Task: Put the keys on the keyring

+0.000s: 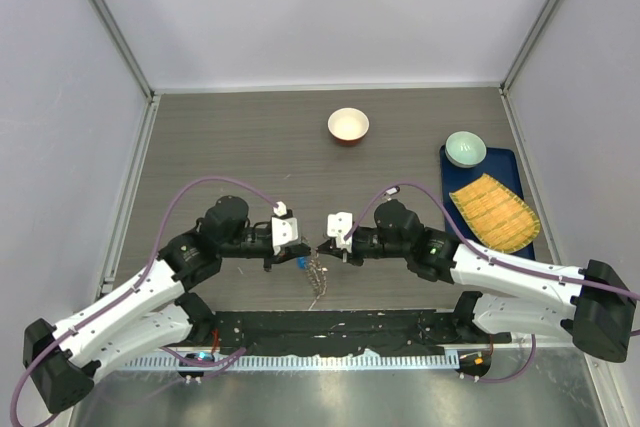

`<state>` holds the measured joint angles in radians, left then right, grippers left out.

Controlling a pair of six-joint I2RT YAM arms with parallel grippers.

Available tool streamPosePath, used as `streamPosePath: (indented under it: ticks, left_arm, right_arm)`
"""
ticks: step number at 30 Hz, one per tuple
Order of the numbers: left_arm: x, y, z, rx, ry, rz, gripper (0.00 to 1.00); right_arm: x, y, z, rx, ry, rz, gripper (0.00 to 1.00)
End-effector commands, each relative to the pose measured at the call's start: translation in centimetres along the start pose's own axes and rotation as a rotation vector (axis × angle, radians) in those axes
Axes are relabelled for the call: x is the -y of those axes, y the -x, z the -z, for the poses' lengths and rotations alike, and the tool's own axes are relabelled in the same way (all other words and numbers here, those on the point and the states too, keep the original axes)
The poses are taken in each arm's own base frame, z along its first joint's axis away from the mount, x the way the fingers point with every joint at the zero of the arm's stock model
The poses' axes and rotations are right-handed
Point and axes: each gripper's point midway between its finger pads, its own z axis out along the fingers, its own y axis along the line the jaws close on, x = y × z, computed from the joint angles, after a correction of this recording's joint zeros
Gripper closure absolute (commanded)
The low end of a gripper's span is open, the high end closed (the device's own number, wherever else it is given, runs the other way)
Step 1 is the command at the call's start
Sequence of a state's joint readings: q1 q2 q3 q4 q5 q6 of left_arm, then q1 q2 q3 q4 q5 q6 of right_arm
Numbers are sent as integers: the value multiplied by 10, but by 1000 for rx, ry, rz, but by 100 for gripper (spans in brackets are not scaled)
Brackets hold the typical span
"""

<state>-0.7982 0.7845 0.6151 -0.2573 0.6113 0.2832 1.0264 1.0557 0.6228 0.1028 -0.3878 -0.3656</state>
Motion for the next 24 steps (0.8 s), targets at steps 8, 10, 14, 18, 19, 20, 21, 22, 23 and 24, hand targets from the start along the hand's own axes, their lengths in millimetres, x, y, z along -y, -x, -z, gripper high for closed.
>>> streamPosePath:
  ticks: [8, 10, 14, 18, 19, 20, 21, 22, 23, 24]
  left_arm:
    - [-8, 34, -2, 95, 8, -48, 100]
    - [-8, 34, -3, 93, 8, -45, 100]
    - [-8, 33, -4, 89, 5, -38, 100]
    - [-10, 33, -4, 88, 16, -39, 100]
    - [-12, 33, -3, 88, 25, -41, 100]
    - [-12, 34, -2, 92, 30, -41, 100]
    - [-12, 34, -2, 94, 34, -43, 100]
    - [-15, 35, -1, 96, 49, -45, 100]
    - [-16, 35, 0, 96, 61, -42, 100]
    - [-18, 35, 0, 98, 73, -39, 100]
  right_arm:
    - [-3, 68, 4, 218, 39, 127, 99]
    - [-4, 68, 3, 211, 39, 132, 99]
    - [-4, 72, 3, 215, 34, 148, 99]
    - [-5, 73, 1, 207, 41, 146, 99]
    - [-5, 71, 1, 200, 40, 143, 99]
    - [-5, 71, 1, 201, 36, 142, 99]
    - [-5, 68, 1, 191, 35, 135, 99]
    - [-5, 66, 2, 186, 32, 135, 99]
    - [-5, 67, 3, 186, 29, 132, 99]
    - [-5, 64, 4, 180, 29, 127, 99]
